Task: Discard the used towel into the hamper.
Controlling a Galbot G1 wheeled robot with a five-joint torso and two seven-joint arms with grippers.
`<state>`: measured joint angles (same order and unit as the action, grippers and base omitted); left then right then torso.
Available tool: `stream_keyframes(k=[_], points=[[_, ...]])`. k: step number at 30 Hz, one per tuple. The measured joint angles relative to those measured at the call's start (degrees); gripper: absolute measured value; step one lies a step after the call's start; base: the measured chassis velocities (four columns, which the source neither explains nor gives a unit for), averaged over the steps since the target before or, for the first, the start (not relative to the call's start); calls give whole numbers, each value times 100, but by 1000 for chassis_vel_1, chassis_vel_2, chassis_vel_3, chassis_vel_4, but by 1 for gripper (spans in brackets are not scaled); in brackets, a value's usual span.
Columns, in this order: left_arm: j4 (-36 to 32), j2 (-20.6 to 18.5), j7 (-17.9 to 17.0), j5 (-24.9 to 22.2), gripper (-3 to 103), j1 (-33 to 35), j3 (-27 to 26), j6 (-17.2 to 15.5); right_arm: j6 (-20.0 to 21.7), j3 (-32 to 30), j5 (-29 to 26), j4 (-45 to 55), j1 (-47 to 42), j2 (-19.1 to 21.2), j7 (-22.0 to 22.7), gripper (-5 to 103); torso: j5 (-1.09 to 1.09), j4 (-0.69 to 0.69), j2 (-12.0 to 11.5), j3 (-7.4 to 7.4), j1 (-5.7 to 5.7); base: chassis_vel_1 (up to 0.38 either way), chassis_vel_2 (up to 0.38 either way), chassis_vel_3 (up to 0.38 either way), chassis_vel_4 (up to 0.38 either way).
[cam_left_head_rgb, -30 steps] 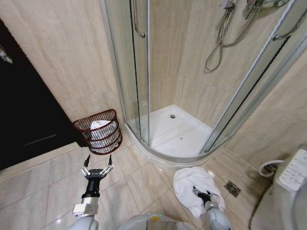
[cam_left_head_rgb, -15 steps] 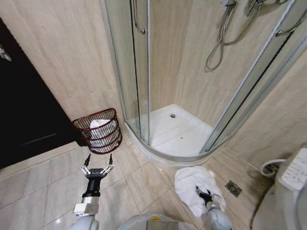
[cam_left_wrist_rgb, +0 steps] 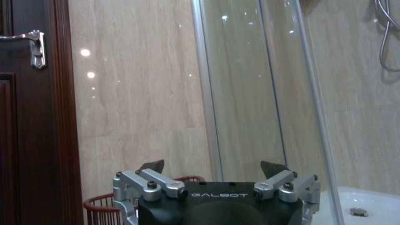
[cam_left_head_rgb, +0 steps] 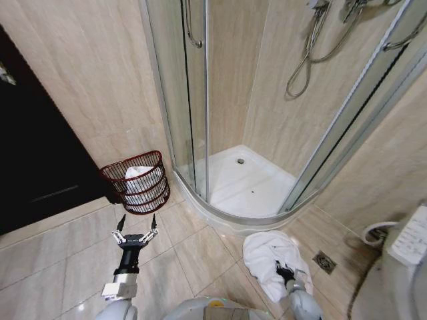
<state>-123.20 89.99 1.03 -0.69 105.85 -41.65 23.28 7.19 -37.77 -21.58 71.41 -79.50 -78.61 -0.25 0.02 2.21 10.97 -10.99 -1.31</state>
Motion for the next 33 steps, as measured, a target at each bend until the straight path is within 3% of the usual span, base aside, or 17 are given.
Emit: stream_keyframes(k=[5, 11, 18, 24, 27, 33], points=[[16, 17, -3, -18, 100, -14, 7, 1, -430, -87, -39, 335, -132, -88, 229, 8, 1, 0, 3, -3, -2, 0, 0, 0, 0], [19, 9, -8, -69, 100, -6, 40, 11, -1111, -399, 402, 1491, -527, -245, 550, 8, -1, 0, 7, -5, -2, 0, 0, 0, 0], [-11, -20, -11, -150, 100, -18, 53, 5, -1398, -752, 840, 3043, -1184, -232, 551, 8, -2, 0, 11, -7, -3, 0, 0, 0, 0], [-31, -33, -16, -181, 100, -11, 119, -5, -1206, -995, 931, 4371, -1718, -239, 417, 8, -5, 0, 12, -7, -3, 0, 0, 0, 0], [-74, -29, -20, -220, 100, -20, 152, -21, -618, -1071, 704, 5438, -2048, -195, 491, 8, -2, 0, 13, -8, -3, 0, 0, 0, 0], [-154, -39, -26, -285, 100, -6, 165, -150, -352, -1188, 773, 6322, -2164, -175, 455, 8, -2, 0, 14, -9, -3, 0, 0, 0, 0]])
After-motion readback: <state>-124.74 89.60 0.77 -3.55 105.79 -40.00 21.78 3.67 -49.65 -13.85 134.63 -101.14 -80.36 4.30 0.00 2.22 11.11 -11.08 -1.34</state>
